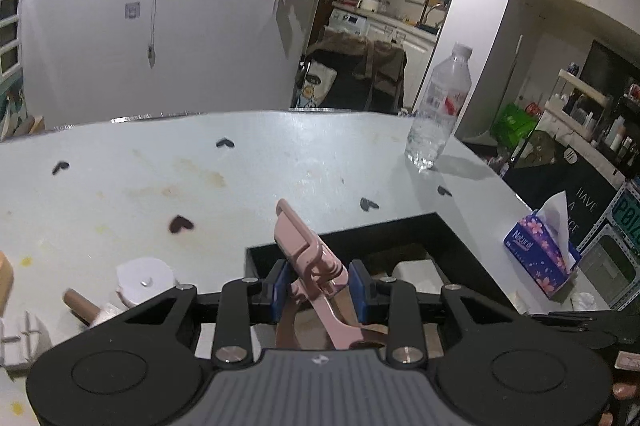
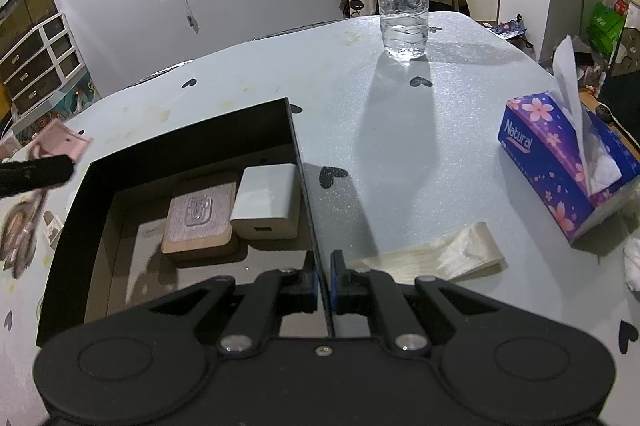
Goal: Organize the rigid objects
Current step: 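Carry the pink eyelash curler into the black box and open the left tool, then withdraw the left tool from the box toward the white round knob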
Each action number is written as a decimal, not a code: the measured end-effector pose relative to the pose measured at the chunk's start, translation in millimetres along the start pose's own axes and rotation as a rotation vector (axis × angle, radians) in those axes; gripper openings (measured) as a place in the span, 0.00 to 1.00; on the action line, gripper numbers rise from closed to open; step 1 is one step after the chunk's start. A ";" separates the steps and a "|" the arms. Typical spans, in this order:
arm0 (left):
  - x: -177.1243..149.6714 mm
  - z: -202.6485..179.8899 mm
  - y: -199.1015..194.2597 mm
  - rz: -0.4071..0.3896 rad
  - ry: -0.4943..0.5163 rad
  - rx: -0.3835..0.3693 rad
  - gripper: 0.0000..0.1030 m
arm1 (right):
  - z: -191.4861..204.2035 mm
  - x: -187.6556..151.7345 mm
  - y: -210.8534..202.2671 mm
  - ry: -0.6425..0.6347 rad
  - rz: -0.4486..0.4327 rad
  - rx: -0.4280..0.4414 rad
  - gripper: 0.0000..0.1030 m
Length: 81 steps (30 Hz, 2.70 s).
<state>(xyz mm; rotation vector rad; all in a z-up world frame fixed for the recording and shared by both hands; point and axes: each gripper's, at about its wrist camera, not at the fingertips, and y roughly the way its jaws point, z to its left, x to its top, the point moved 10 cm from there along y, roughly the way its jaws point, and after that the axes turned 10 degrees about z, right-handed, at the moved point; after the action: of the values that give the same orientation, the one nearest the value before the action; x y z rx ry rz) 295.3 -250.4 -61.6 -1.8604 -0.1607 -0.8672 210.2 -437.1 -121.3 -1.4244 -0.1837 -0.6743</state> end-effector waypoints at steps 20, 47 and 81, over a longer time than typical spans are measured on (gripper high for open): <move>-2.3 -3.2 18.2 0.024 -0.029 0.065 0.33 | 1.5 0.9 1.6 -0.016 0.014 -0.005 0.06; -15.5 -28.6 -6.9 0.031 0.069 -0.003 0.97 | 0.6 0.2 1.4 -0.001 0.012 0.000 0.06; -94.3 42.1 -40.6 0.050 0.102 0.007 0.83 | -0.1 0.0 0.7 0.008 0.006 0.013 0.06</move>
<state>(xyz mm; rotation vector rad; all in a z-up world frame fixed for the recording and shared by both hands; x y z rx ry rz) 227.7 -170.7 -99.2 -1.8017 -0.0542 -0.9235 210.6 -437.2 -121.9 -1.4091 -0.1772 -0.6729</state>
